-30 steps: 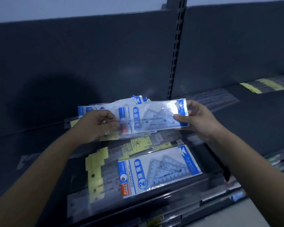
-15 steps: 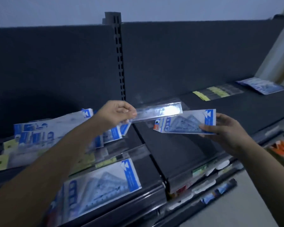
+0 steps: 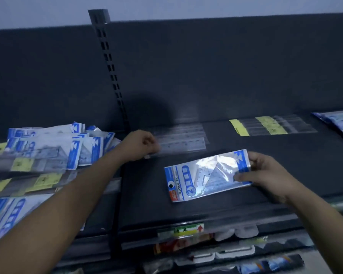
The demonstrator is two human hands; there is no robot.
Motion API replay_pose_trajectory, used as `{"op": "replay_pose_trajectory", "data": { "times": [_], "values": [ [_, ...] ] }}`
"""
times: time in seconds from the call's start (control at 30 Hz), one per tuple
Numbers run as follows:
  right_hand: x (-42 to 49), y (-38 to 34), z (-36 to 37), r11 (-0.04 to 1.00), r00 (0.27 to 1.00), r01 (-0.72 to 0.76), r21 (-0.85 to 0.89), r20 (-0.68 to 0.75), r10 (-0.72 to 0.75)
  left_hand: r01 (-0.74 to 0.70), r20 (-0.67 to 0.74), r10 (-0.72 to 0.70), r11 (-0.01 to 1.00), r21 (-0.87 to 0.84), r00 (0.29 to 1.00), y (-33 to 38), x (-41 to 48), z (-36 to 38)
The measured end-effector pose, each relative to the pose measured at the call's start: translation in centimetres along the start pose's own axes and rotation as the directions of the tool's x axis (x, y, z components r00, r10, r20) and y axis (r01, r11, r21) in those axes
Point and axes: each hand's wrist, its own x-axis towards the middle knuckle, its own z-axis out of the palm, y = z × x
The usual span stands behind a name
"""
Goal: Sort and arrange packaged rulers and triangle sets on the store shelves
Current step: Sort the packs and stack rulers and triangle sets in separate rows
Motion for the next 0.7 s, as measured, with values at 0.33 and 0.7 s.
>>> {"op": "replay_pose_trajectory", "data": {
  "times": [0.33,0.7],
  "values": [
    [5.3,0.3,3.1,0.959,0.937,0.239,-0.154,-0.221,-0.269,-0.197,-0.094,0.23,0.943,0.268,0.969,0.2,-0.1,1.3],
    [7.3,2.3,3.2,0.934,0.941,0.153,-0.324,-0.24,-0.237,-0.272,-0.099,0.28,0.958,0.088,0.955,-1.4,-0.3,1.6]
  ]
}}
